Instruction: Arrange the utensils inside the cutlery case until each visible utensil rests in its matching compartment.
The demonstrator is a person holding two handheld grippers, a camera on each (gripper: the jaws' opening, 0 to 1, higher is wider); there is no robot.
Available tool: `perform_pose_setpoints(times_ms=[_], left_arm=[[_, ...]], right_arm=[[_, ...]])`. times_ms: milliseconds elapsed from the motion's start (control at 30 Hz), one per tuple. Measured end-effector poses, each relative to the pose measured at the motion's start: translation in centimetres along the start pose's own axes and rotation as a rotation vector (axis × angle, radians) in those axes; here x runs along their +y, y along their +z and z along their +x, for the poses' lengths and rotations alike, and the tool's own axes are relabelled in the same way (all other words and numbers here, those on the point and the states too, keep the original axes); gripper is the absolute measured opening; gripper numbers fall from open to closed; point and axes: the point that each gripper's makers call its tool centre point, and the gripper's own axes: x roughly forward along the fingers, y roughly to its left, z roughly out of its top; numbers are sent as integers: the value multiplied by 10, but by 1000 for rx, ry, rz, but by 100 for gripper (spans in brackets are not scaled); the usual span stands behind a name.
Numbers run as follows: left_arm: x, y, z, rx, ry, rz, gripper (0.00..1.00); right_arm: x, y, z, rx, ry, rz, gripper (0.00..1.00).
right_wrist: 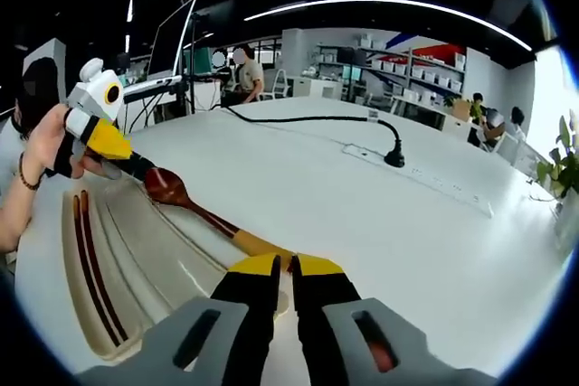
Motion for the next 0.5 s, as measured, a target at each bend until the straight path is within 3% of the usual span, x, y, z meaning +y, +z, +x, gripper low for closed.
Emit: perform_pose_setpoints(times_ms=[67,267,500], left_arm=[[2,-3,0,9,1,4,51],[4,-2,-2,-10,39,66,29],[9,-5,-1,2,69,97,19]], right_arm=[[0,0,0,0,-1,-5,3],[2,1,-1,-2,0,-6,3],[3,2,0,-3,-3,10,3]])
